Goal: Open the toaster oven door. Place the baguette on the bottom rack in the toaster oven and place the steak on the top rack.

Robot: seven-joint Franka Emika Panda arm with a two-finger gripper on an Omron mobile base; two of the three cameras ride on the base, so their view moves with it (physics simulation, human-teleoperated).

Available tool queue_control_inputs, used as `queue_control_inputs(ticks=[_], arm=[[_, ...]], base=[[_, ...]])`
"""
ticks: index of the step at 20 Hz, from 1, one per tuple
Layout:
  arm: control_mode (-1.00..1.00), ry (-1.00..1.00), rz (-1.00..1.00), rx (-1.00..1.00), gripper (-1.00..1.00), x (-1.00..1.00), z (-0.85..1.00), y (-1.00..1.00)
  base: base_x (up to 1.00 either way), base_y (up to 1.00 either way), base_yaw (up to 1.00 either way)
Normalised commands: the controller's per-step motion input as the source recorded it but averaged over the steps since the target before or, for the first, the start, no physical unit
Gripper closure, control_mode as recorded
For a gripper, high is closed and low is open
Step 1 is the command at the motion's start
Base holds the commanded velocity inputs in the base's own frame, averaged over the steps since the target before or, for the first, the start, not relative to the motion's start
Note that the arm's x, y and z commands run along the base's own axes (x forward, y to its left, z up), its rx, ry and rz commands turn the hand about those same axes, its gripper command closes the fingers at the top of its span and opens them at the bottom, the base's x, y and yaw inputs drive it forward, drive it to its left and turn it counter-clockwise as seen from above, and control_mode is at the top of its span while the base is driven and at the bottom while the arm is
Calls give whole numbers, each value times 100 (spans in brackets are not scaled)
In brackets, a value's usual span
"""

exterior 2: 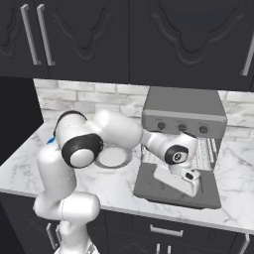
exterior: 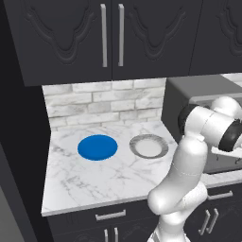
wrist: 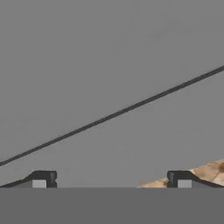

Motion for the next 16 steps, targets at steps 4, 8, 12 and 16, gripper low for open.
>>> queue_control_inputs(ticks=[4,8,12,16], arm=[[-100,6,0,0,-100,26,-1,-32],[-100,3,-3,0,-100,20,8,-24],[-100,11,-6,0,-100,26,4,-16],[-100,12,-9,0,-100,32,0,-5]], base=[[0,0,0],[0,0,0],[0,0,0],[0,0,0]])
